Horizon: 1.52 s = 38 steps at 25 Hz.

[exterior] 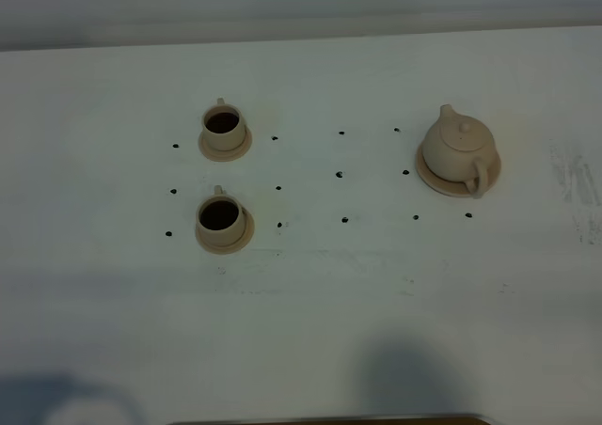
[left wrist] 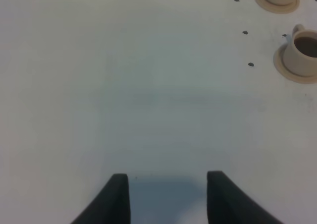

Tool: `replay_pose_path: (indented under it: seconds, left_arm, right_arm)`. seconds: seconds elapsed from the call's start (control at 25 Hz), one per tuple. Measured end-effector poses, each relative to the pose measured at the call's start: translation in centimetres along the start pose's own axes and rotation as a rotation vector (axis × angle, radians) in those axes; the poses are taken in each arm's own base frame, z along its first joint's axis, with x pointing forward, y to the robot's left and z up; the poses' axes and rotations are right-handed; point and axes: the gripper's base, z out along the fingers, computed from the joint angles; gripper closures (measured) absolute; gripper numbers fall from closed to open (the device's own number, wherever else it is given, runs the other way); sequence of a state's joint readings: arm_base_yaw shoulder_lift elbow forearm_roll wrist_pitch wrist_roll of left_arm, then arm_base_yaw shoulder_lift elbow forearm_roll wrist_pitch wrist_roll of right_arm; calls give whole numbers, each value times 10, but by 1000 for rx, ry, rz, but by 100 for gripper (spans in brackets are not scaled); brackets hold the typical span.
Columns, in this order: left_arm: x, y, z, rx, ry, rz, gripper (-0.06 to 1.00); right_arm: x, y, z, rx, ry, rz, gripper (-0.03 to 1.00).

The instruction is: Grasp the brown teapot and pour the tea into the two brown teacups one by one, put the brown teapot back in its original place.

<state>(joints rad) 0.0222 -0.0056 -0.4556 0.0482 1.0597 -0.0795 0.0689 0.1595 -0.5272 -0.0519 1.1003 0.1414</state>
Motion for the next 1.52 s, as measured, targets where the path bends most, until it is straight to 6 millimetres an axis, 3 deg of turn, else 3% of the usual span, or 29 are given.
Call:
replay_pose_path:
  seconds: [0.32,0.64,1.52]
  left_arm:
    - [0,0,0,0,0,0,51]
    - [0,0,0,0,0,0,51]
    - [0,0,0,0,0,0,51]
  right_arm:
    - [2,0,-1,-5,2,-1,52]
    - [15,-2,-17,-7,-130,6,52]
    - [16,-3,-17,57,-134,74,54]
